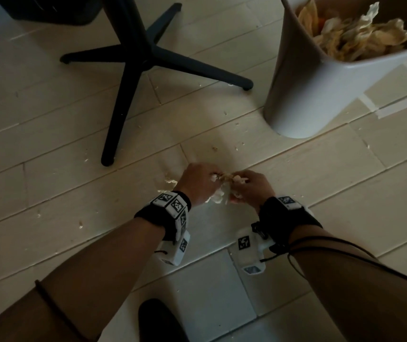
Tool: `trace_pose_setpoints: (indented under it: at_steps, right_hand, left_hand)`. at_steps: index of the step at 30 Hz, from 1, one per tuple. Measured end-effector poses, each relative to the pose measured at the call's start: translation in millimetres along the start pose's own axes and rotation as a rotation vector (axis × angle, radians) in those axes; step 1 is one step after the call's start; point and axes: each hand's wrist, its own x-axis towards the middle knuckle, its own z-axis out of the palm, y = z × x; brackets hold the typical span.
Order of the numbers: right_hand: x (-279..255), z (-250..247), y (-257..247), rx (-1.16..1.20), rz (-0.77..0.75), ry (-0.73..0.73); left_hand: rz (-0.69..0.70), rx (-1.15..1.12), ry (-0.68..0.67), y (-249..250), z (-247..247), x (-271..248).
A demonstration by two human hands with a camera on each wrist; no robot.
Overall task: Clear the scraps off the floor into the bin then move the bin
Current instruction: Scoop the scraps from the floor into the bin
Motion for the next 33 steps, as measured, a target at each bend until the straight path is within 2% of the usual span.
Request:
trace_pose_setpoints:
  at_steps: [3, 7, 10, 15, 18, 22, 24, 26, 29, 33]
  right_hand:
    - [-10.2, -5.2, -20.3, 0.309, 0.008, -0.178]
    - [-22.2, -27.6, -63.0, 0.385, -0.090, -0.373]
    - [-34.9, -48.3, -99.4, 0.414, -0.179, -0.400]
    - [-62.4, -75.3, -154.1, 0.418, -0.294, -0.296]
    - [-73.1, -90.9, -185.3, 0.399, -0.373, -0.157]
    - [-95.3, -126.7, -234.3, 0.359, -0.488, -0.063]
    - [-106.1, -149.8, -258.0, 0.326, -0.538, 0.029]
    - [-109.4, -174.1, -278.1, 0.246, -0.561, 0.142]
    - [-104.7, -204.4, -295.0, 0.109, -0.545, 0.158]
    - [-95.1, -221.9, -298.4, -0.182, -0.468, 0.261]
  left_hand:
    - [-0.010, -0.209, 0.081, 15.5, -9.3, 5.2]
    - [0.065, -0.377, 0.163, 45.3, -35.4, 16.6]
    - [0.132, -0.380, 0.210, 72.3, -64.0, 29.2]
    - [0.311, -0.241, 0.234, 125.0, -107.4, 47.3]
    - [0.395, -0.167, 0.237, 160.6, -129.3, 57.1]
    - [0.543, -0.163, 0.310, 216.8, -156.8, 75.4]
    - [0.590, -0.195, 0.308, 244.6, -166.3, 89.8]
    - [0.605, -0.249, 0.281, 267.8, -168.3, 106.1]
    - [0.595, -0.311, 0.223, 295.3, -159.0, 127.7]
    - [0.521, -0.215, 0.147, 309.5, -134.3, 149.1]
